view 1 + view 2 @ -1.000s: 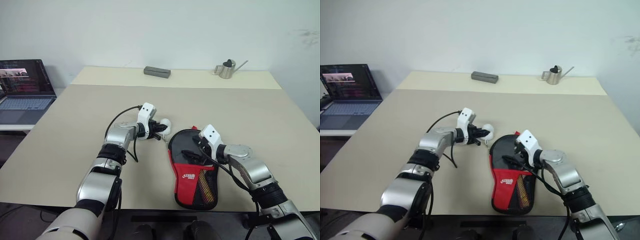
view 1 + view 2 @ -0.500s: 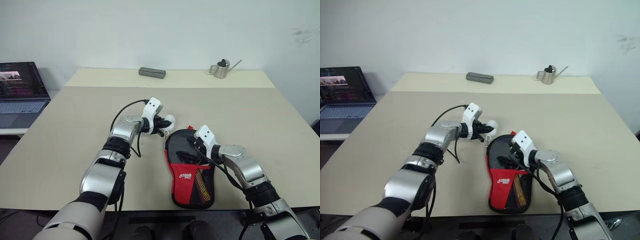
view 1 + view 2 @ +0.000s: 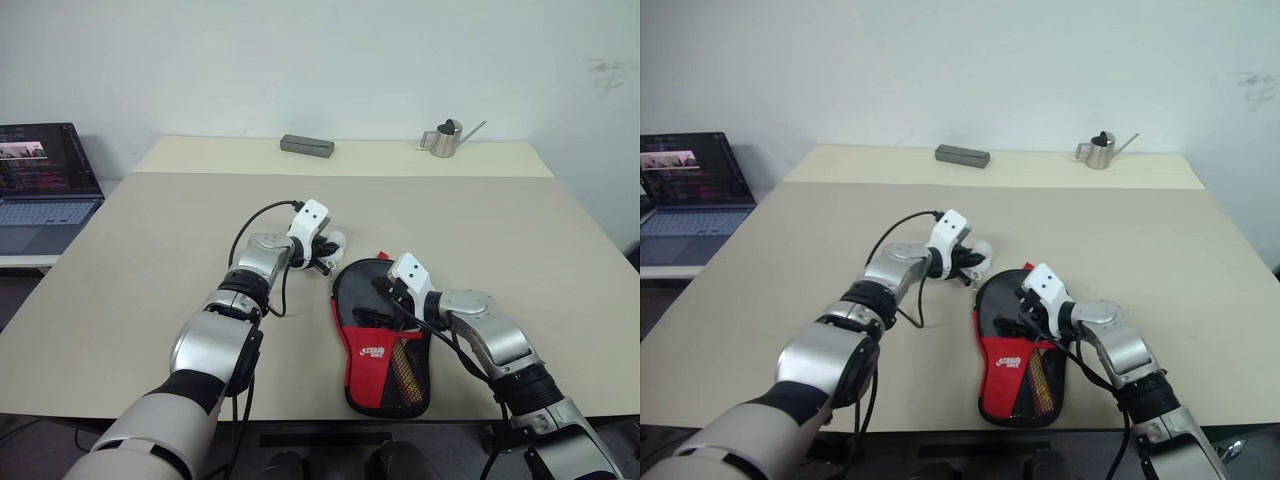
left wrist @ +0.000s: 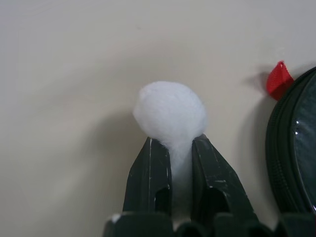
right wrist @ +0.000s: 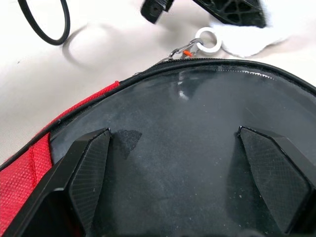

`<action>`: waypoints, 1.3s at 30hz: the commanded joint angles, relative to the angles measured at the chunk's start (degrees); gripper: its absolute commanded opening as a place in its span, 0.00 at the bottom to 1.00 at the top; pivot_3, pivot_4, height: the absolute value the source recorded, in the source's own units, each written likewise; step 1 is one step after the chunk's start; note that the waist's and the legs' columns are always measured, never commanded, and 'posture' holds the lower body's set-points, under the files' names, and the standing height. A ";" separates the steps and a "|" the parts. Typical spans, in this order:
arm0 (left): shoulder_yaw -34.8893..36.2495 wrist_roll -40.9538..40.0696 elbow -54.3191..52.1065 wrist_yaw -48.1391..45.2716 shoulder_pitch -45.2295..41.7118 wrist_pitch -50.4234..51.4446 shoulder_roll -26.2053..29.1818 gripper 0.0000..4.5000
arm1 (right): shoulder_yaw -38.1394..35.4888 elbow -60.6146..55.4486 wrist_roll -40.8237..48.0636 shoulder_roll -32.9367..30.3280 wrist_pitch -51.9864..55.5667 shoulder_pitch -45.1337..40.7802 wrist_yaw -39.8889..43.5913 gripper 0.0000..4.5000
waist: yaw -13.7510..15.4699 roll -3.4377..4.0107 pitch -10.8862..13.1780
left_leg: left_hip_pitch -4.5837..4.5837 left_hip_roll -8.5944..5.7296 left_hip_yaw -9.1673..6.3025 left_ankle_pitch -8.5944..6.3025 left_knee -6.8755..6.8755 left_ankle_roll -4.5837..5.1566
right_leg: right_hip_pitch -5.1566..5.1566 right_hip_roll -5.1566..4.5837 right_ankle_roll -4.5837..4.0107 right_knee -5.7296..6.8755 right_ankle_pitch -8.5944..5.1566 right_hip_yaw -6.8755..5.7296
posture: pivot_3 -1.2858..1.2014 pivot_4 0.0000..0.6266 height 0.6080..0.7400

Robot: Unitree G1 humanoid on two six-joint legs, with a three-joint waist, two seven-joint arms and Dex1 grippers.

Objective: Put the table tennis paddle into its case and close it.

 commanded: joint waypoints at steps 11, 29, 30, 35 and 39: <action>0.54 5.06 5.22 10.51 -7.07 -5.89 -5.32 0.03 | 5.70 0.34 -1.62 -0.57 7.09 4.53 1.53 1.00 | 0.24 -0.03 0.01 | -0.05 0.00 0.00 -0.03 -0.05 -0.05 | 0.01 0.00 0.03 -0.13 -0.01 -0.04 | 0.52 0.24 1.00; 0.48 8.58 6.54 15.25 -11.69 -9.50 -11.50 0.03 | 5.19 -4.03 -1.11 0.33 9.73 7.19 -1.08 1.00 | 0.30 -0.08 0.06 | -0.11 0.00 -0.01 -0.12 -0.12 -0.18 | -0.03 0.01 0.10 -0.31 -0.06 -0.04 | 0.52 0.24 1.00; 0.64 8.71 6.60 15.66 -11.97 -9.64 -11.70 0.03 | 5.15 -4.35 -1.06 0.40 9.93 7.37 -1.32 1.00 | 0.33 -0.08 0.06 | -0.13 0.00 -0.02 -0.12 -0.12 -0.19 | -0.03 0.01 0.11 -0.32 -0.06 -0.04 | 0.52 0.24 1.00; 1.17 9.33 6.83 17.24 -13.00 -9.80 -12.07 0.03 | 5.12 -5.82 -0.85 0.59 10.91 8.23 -2.21 1.00 | 0.31 -0.08 0.07 | -0.13 0.00 -0.02 -0.14 -0.15 -0.22 | -0.03 0.02 0.17 -0.35 -0.10 -0.04 | 0.52 0.24 1.00; 1.36 9.75 6.90 17.80 -13.58 -9.93 -12.77 0.03 | 5.09 -6.78 -0.73 0.88 11.58 8.76 -2.92 1.00 | 0.34 -0.08 0.07 | -0.14 -0.01 -0.02 -0.17 -0.15 -0.26 | -0.03 0.01 0.21 -0.37 -0.12 -0.04 | 0.52 0.24 1.00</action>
